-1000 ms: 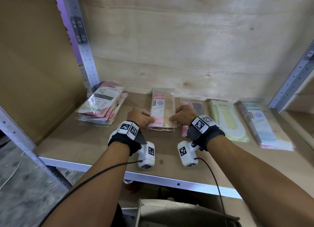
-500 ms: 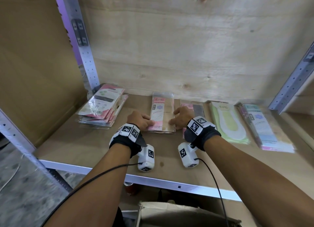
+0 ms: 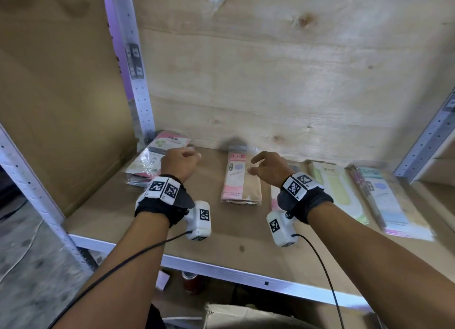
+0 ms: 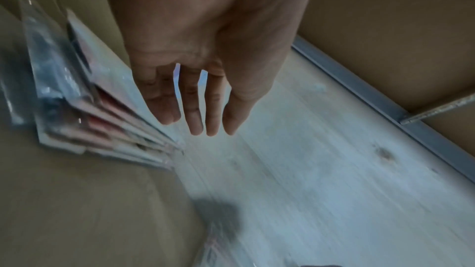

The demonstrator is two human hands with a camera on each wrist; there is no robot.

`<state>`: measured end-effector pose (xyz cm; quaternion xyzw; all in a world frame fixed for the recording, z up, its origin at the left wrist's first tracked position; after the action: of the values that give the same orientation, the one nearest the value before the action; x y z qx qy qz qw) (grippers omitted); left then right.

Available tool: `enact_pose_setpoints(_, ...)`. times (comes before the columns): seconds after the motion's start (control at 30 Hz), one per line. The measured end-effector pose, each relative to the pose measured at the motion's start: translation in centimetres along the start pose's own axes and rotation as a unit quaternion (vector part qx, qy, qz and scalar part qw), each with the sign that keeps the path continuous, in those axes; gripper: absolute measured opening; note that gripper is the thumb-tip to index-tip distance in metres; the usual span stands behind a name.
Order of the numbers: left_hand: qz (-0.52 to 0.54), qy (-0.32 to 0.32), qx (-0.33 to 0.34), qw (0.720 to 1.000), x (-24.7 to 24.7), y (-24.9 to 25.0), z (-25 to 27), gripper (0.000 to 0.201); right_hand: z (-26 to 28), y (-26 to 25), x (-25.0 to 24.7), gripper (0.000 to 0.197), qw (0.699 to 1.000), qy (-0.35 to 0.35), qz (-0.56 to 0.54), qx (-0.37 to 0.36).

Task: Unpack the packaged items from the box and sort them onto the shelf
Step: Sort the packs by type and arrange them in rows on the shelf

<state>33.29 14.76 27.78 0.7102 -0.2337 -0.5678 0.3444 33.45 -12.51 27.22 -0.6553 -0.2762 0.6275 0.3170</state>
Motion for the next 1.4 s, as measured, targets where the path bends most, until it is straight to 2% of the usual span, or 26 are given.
enact_pose_setpoints(0.1, -0.046, 0.044, 0.001, 0.998, -3.3, -1.3, -0.8, 0.022, -0.1, -2.5, 2.3, 0.018, 0.998, -0.024, -0.058, -0.024)
enact_pose_setpoints(0.2, -0.099, 0.071, -0.038, 0.992, -5.5, -3.7, -1.7, 0.027, -0.2, -4.4, 4.8, 0.011, 0.990, -0.037, -0.132, -0.030)
enact_pose_setpoints(0.37, -0.203, 0.012, -0.064, 0.977, -6.0, -6.6, -3.0, 0.038, -0.9, -6.9, 9.7, 0.014, 0.973, -0.070, -0.221, -0.006)
enact_pose_setpoints(0.47, -0.201, -0.013, -0.060, 0.978, -5.6, -7.2, -3.1, 0.035, -0.8, -8.3, 12.5, 0.017, 0.957, -0.101, -0.273, 0.017)
enact_pose_setpoints(0.57, -0.187, -0.025, -0.059, 0.980, -5.6, -7.7, -2.8, 0.037, -0.8, -9.2, 14.9, 0.020, 0.927, -0.123, -0.351, 0.051)
enact_pose_setpoints(0.67, -0.233, -0.029, -0.034, 0.972, -5.6, -7.2, -2.1, 0.037, -0.9, -9.5, 16.4, 0.023, 0.915, -0.121, -0.378, 0.065)
enact_pose_setpoints(0.77, -0.254, -0.026, -0.006, 0.967, -5.8, -6.3, -1.0, 0.026, -0.9, -9.2, 16.8, 0.027, 0.911, -0.114, -0.390, 0.070)
enact_pose_setpoints(0.87, -0.236, -0.020, -0.005, 0.972, -6.1, -6.1, -0.4, 0.024, -0.7, -8.5, 16.8, 0.010, 0.913, -0.118, -0.381, 0.080)
enact_pose_setpoints(1.1, -0.181, -0.042, -0.008, 0.982, -5.6, -6.6, -0.3, 0.021, 0.1, -6.9, 14.9, 0.012, 0.925, -0.143, -0.342, 0.081)
enact_pose_setpoints(1.23, -0.038, -0.037, -0.042, 0.998, -5.0, -6.7, 0.2, 0.017, 0.7, -6.5, 12.1, 0.006, 0.926, -0.132, -0.348, 0.055)
enact_pose_setpoints(1.3, 0.026, -0.039, -0.054, 0.997, -4.4, -5.8, 0.4, 0.028, 1.2, -6.4, 10.4, 0.005, 0.934, -0.121, -0.334, 0.026)
enact_pose_setpoints(1.4, 0.126, -0.063, -0.074, 0.987, -2.5, -3.8, 0.6, 0.042, 2.1, -7.1, 7.3, 0.012, 0.945, -0.098, -0.308, -0.045)
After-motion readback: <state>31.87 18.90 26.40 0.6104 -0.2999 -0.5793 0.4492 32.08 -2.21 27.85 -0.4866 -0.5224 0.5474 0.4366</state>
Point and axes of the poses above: each hand's wrist, its own z-axis away from the middle knuckle, its own x-axis out of the palm, y = z × x, the point moved 10 cm from there along -z, towards the middle knuckle, and after that the axes turned 12 degrees about -z, right-handed, at the moved point
